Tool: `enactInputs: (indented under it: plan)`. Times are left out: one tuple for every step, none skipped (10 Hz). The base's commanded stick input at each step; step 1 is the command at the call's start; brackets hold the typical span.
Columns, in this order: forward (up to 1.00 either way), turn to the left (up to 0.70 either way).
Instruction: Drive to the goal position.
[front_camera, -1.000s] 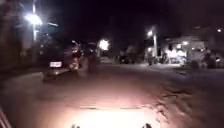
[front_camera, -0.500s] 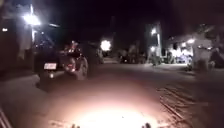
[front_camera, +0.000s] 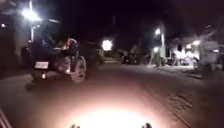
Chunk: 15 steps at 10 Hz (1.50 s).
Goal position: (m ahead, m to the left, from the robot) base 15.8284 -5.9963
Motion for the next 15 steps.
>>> enactInputs:
  plan:
    - [0.85,0.0]
    - [0.85,0.0]
    - [0.85,0.0]
    - [0.85,0.0]
    - [0.85,-0.06]
    - [0.85,-0.34]
    - [0.85,-0.34]
    - [0.85,-0.04]
    - [0.85,0.0]
    - [0.85,0.0]
    - [0.85,0.0]
    - [0.85,0.0]
    - [0.85,0.0]
    - [0.85,0.0]
    - [0.85,0.0]
